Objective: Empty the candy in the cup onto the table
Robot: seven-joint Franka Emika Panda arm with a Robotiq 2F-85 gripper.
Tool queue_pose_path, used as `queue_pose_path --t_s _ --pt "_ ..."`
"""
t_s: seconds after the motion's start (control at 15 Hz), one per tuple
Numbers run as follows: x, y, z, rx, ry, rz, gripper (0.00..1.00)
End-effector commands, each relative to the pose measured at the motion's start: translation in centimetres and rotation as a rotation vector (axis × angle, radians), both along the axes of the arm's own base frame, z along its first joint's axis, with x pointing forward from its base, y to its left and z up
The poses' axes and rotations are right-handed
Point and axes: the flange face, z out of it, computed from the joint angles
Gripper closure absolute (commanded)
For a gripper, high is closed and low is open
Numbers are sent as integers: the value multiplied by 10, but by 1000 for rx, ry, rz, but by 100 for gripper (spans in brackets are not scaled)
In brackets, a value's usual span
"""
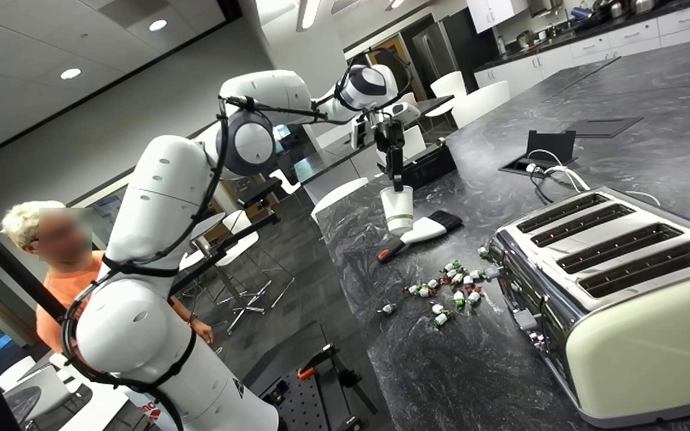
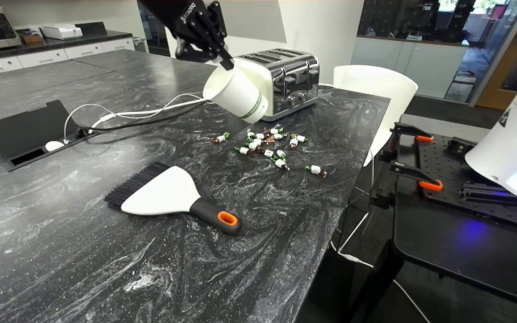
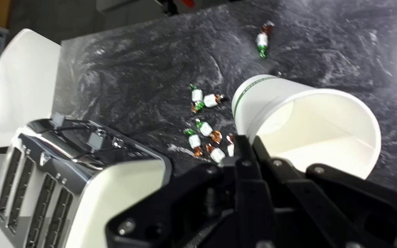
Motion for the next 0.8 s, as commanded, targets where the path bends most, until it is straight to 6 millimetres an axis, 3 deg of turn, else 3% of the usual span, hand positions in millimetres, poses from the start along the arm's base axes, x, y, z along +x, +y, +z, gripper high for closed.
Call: queue_pose_path --t_s 0.0,0.47,0.73 --pt "19 4 14 139 -147 -15 99" --pt "79 -9 29 341 -562 61 99" --pt "111 -27 23 451 -818 79 99"
